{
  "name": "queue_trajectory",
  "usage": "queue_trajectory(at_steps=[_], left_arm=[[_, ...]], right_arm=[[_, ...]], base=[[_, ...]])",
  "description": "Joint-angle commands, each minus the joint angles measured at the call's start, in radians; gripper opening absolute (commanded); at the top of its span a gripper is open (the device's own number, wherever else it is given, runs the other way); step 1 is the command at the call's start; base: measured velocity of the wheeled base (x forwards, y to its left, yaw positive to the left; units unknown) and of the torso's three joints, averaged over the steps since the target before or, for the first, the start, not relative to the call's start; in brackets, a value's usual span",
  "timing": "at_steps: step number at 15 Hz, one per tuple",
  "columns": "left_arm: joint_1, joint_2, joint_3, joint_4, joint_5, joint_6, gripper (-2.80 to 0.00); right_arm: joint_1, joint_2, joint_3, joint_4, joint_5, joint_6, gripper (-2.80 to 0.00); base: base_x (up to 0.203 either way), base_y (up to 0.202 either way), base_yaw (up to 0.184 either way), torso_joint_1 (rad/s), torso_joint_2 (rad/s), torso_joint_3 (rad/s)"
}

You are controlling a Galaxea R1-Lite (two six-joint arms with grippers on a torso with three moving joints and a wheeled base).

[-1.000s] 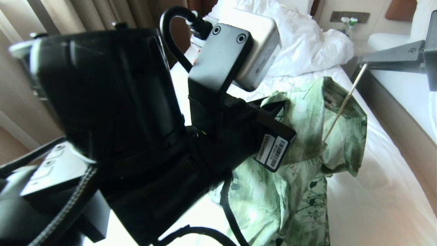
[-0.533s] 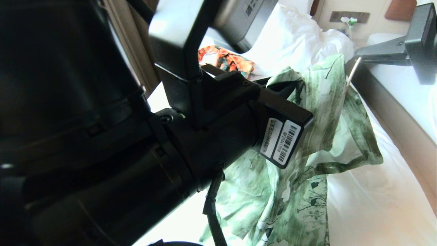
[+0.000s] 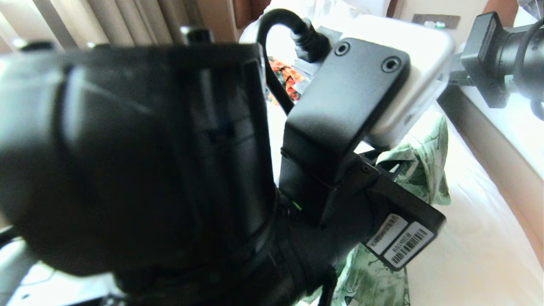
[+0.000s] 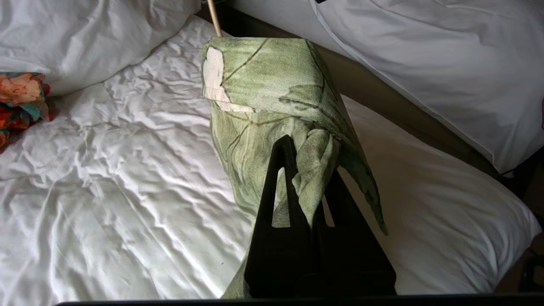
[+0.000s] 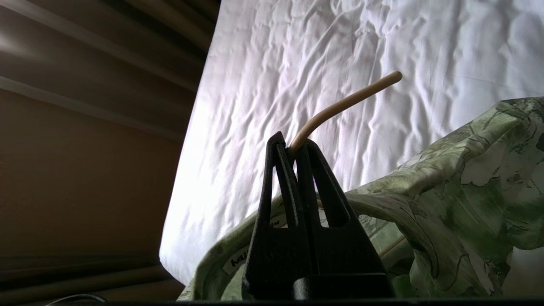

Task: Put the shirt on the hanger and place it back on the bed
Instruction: Take the clothes hanger out of the clothes

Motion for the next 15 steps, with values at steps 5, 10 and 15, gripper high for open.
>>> queue_trajectory(at_steps=[5,10,15], left_arm=[[0.014,0.04,-0.007,0.001,0.002,0.001,-2.8],[0.015,0.054,-0.038,0.05,0.003,0.004,-2.8],[0.032,0.087,-0.026,0.039,0.004,-0.017,0.0]], right_arm=[[0.001,-0.005,-0.013,-0.007,-0.001,0.004,-2.8],[0.008,-0.028,-0.008,-0.004,0.002,0.024,-2.8],[0.008,-0.039,-0.011,-0.005,0.004,0.025,-2.8]], base=[[0.0,0.0,0.0,0.0,0.0,0.0],[0.0,0.0,0.0,0.0,0.0,0.0],[0.0,0.0,0.0,0.0,0.0,0.0]])
